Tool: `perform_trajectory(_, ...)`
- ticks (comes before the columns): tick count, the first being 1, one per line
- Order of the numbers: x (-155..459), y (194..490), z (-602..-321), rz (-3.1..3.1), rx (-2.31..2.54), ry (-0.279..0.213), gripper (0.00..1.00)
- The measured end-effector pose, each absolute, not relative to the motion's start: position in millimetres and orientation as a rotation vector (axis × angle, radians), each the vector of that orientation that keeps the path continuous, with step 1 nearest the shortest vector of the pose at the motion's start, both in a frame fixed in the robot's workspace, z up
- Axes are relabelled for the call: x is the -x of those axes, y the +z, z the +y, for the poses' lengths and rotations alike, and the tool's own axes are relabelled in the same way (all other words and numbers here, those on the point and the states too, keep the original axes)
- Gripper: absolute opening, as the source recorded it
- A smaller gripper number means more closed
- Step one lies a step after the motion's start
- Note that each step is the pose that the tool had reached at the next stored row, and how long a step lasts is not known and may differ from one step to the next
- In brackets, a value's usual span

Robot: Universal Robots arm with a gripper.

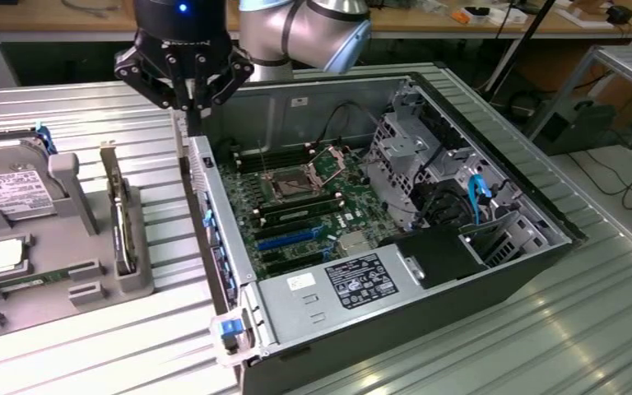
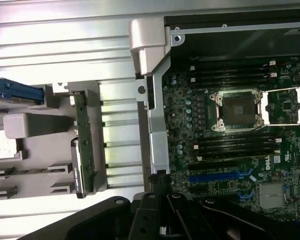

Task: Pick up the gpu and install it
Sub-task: 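Reach for the gpu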

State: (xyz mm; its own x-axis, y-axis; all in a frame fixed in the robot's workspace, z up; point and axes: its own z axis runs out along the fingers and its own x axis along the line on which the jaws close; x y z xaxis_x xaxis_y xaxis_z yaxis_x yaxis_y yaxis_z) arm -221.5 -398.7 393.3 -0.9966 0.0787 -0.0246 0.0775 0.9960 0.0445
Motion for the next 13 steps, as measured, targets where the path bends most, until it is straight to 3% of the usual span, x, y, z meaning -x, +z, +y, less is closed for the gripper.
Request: perform_trajectory(13, 278, 393, -397, 3.112, -0.122, 0.068, 0.11)
